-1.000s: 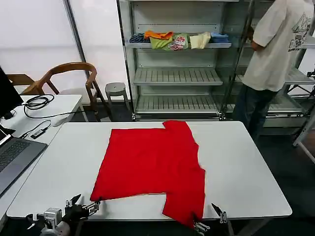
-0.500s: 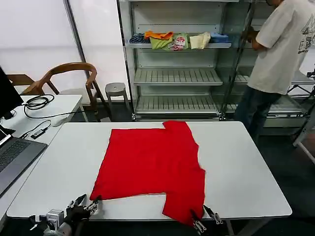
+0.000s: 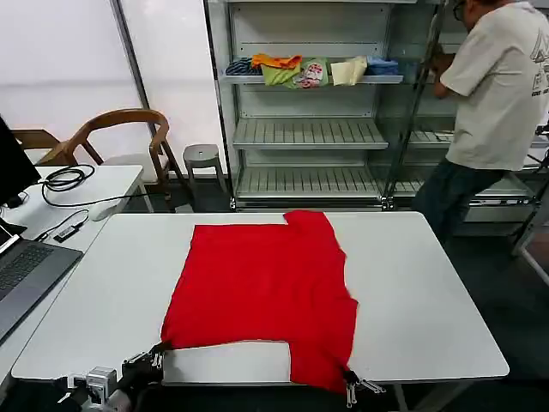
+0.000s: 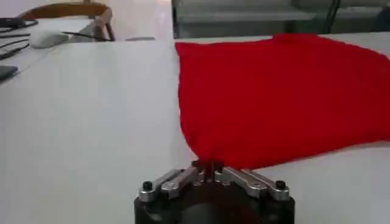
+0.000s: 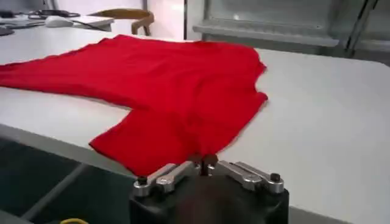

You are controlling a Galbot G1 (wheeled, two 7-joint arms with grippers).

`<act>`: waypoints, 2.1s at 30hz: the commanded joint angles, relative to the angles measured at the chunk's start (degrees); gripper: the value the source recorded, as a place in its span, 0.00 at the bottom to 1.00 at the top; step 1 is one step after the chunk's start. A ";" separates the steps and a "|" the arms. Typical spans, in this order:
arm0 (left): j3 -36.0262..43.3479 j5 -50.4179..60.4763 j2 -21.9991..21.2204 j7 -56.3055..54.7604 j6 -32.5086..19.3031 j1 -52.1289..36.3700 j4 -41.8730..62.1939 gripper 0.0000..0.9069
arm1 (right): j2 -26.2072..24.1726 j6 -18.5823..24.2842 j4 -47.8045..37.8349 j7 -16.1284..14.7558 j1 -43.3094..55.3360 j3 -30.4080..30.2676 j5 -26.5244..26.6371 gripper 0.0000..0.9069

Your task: Fold and organize the clothes.

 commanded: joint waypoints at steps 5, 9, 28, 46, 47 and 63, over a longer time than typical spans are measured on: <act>-1.48 -3.85 1.37 0.83 -1.70 -2.26 -1.21 0.00 | -0.14 -2.47 0.99 -0.12 8.73 1.64 3.41 0.00; -2.59 -6.67 2.59 0.90 -1.77 -4.04 -0.28 0.00 | 1.11 -5.07 0.04 -0.35 14.51 1.20 3.41 0.00; 2.53 -12.46 3.28 2.10 -7.63 -17.93 12.21 0.00 | 4.62 -7.61 -15.92 -3.41 34.05 -4.65 0.83 0.00; 6.14 -12.51 3.42 2.42 -7.99 -25.44 22.03 0.00 | 7.51 -6.18 -27.15 -5.18 43.49 -6.35 -3.00 0.00; 6.27 -12.50 3.43 2.43 -7.99 -25.70 22.18 0.00 | 7.57 -5.99 -27.53 -5.19 43.81 -6.48 -3.30 0.00; 8.44 -11.69 4.14 2.86 -8.13 -28.96 26.43 0.00 | 7.77 -5.14 -31.22 -5.49 45.41 -6.51 -4.16 0.00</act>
